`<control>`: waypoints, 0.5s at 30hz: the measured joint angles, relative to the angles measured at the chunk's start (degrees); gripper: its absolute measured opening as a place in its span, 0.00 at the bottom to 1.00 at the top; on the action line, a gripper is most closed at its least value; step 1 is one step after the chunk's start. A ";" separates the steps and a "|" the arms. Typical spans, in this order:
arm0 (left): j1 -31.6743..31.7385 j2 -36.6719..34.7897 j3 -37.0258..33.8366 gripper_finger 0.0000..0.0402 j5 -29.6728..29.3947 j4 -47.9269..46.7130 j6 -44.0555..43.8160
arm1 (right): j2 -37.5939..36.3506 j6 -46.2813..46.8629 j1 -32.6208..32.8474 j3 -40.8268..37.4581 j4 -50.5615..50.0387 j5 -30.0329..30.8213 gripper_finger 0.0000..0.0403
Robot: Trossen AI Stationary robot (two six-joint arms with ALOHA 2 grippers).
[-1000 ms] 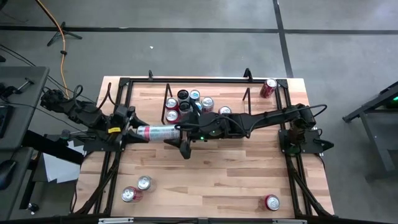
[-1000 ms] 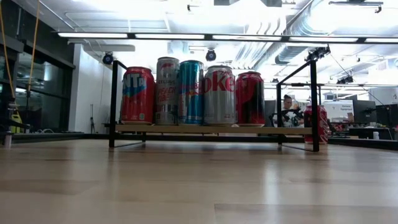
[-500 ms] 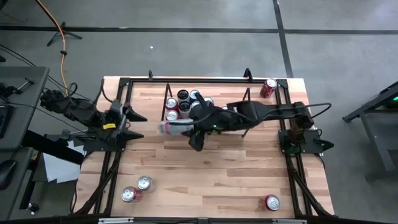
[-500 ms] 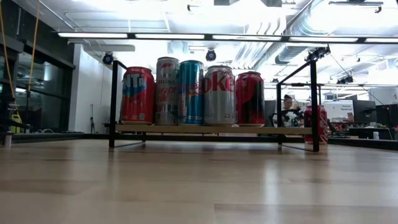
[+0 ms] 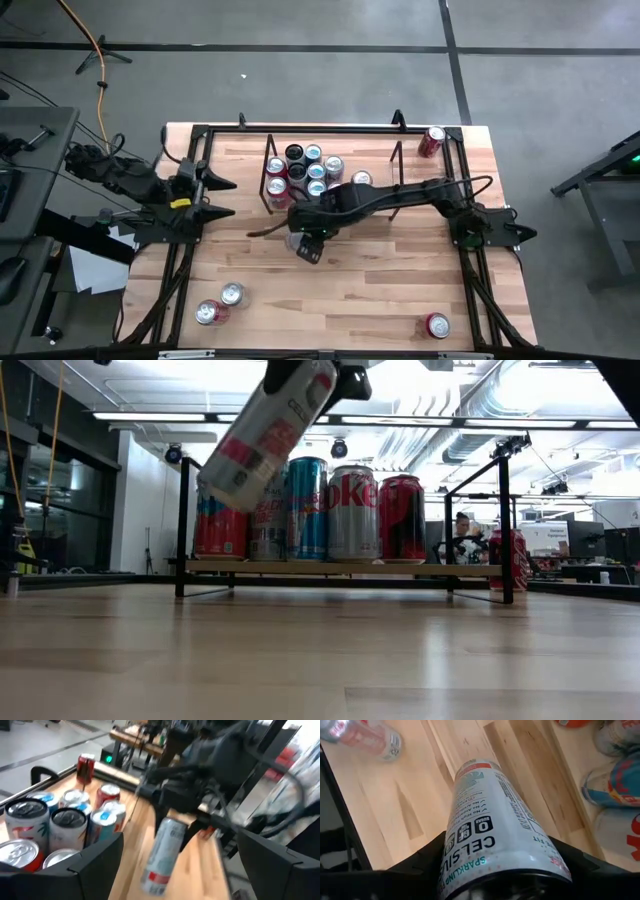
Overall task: Place canned beverage on shelf
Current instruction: Put the white-pink soda can on the shelf aligned with the other white-pink soda cans
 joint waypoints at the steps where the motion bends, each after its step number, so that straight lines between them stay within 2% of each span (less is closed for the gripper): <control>1: 0.00 0.95 0.00 0.85 -0.02 -0.83 0.38 | 0.21 -0.31 0.25 -0.02 -0.14 0.11 0.60; 8: 0.00 14.57 -0.07 0.85 -0.01 -5.11 3.37 | 0.51 0.18 0.86 -0.02 -2.12 0.69 0.60; 15: 0.00 27.10 -0.14 0.85 2.16 -4.60 0.56 | 3.27 4.25 0.45 -0.08 -13.56 -3.83 0.60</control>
